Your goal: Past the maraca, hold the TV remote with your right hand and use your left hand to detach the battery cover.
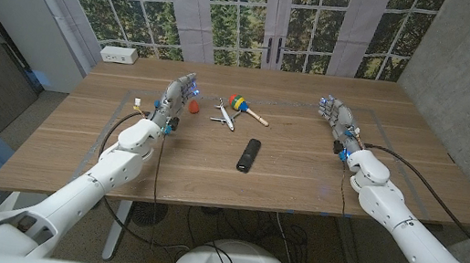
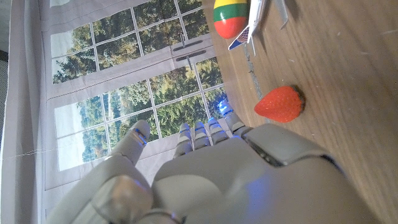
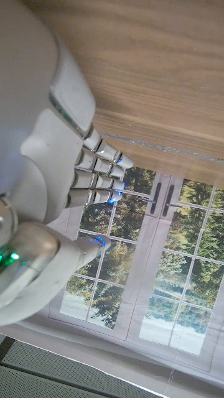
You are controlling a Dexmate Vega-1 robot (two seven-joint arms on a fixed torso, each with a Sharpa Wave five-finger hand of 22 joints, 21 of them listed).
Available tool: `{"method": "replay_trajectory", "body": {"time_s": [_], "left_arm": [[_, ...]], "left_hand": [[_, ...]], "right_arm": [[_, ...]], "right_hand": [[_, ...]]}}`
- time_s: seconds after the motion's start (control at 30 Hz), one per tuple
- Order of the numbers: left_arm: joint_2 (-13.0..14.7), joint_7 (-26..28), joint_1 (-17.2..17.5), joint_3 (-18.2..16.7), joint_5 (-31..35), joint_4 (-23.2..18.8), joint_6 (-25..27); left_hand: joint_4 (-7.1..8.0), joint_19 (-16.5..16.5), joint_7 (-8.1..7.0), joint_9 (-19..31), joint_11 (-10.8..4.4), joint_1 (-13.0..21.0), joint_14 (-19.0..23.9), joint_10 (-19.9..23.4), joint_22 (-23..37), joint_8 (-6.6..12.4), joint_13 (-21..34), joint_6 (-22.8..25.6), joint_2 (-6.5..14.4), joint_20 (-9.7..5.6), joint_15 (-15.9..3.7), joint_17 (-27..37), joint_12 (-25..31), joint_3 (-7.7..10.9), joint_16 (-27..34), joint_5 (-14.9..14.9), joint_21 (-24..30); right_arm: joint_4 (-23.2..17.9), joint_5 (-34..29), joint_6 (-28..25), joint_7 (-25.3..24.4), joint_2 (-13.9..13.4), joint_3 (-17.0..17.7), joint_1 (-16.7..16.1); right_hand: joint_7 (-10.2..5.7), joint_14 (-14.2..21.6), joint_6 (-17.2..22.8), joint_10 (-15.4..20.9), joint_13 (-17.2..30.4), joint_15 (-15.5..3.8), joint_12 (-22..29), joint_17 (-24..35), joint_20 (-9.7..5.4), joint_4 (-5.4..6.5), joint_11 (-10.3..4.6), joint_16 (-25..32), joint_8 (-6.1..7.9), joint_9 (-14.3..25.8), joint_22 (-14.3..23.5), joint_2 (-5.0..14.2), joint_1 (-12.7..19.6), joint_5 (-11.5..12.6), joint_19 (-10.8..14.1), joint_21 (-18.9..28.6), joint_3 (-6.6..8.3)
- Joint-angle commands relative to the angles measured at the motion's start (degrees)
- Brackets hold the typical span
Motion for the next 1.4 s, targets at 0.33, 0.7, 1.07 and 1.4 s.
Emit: {"method": "replay_trajectory", "body": {"time_s": [0.33,0.7,1.07,1.4], "left_arm": [[2.4,2.5,4.6,-2.2,-0.3,-5.5,-0.8],[2.6,2.6,4.8,-2.1,0.2,-5.8,-0.8],[2.5,2.9,4.9,-1.7,0.8,-6.1,-0.8],[2.0,2.1,4.0,-1.6,0.9,-4.9,-1.8]], "left_hand": [[-0.15,0.8,0.10,0.2,-0.36,-0.2,0.3,0.3,0.3,0.52,0.2,0.6,2.2,-2.62,-1.39,-0.5,0.5,0.27,0.5,0.3,0.2],[-0.44,2.2,-0.07,0.2,-0.06,-0.4,0.9,1.0,0.4,0.70,0.1,1.1,1.8,-2.00,-1.27,-1.2,0.7,0.11,0.7,0.3,0.0],[-0.78,3.7,-0.14,0.2,0.00,-0.6,1.5,1.6,0.4,0.86,0.1,1.7,1.6,-1.72,-1.16,-1.7,0.9,0.06,0.8,0.3,-0.2],[-0.94,4.7,0.02,0.2,-0.03,-0.7,1.8,1.7,0.4,0.87,0.2,1.9,1.5,-1.58,-1.08,-1.9,0.9,0.05,0.8,0.3,-0.3]], "right_arm": [[-4.2,-6.6,1.2,-9.1,-0.5,-0.4,-3.5],[-10.4,-15.1,-0.7,-17.7,-2.0,-1.2,-6.3],[-16.4,-21.8,-4.0,-23.0,-3.8,-1.5,-9.1],[-20.2,-25.4,-6.8,-25.4,-4.5,-1.5,-10.6]], "right_hand": [[0.40,2.1,0.7,1.3,-0.3,0.52,0.4,0.0,1.92,-0.73,0.52,1.0,0.40,0.2,0.3,-0.04,1.0,0.6,2.0,0.0,0.38],[0.65,5.2,2.6,3.7,-0.7,0.62,1.1,0.3,3.71,-1.18,0.74,2.5,0.93,0.3,0.5,0.27,1.8,1.1,5.4,0.3,0.58],[0.31,6.7,3.4,4.2,-0.9,0.33,1.1,0.9,4.05,-1.59,0.32,3.5,1.06,0.3,0.6,0.28,2.5,1.5,7.7,0.7,0.83],[-0.05,7.2,4.0,4.9,-0.9,-0.14,1.3,1.2,4.12,-1.86,-0.02,4.0,1.16,0.4,0.6,0.25,3.0,1.8,8.3,0.6,0.98]]}}
